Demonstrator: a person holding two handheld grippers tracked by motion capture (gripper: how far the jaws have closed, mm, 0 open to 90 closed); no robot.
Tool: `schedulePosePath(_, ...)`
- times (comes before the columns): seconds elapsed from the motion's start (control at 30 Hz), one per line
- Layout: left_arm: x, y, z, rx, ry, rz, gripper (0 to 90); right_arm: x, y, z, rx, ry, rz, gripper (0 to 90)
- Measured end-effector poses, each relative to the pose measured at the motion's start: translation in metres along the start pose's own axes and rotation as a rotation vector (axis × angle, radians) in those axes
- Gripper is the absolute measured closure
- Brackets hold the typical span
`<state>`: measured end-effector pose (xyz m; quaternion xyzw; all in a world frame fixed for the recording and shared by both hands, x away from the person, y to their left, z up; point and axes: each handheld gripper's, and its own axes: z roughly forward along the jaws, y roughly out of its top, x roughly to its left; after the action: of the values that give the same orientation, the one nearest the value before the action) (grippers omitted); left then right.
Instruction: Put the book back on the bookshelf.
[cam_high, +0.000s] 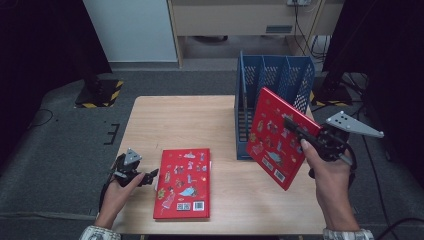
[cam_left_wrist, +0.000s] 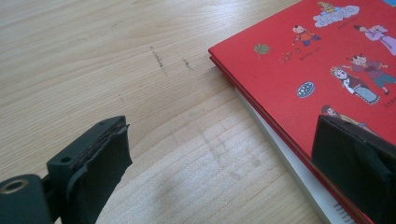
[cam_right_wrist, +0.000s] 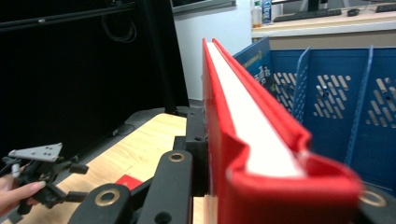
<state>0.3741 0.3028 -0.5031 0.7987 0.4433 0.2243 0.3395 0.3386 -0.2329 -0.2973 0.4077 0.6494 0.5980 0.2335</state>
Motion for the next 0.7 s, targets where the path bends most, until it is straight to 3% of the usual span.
schedulePosePath(0.43, 0.000, 0.000, 0.000, -0.003, -0.001, -0.005, 3.7, -0.011, 0.012, 0.012, -0.017, -0.086, 0.025, 79.8)
schedulePosePath(0.7, 0.000, 0.000, 0.000, -0.003, -0.004, -0.004, 3.6, -0.012, 0.021, 0.023, -0.012, -0.140, -0.010, 79.8)
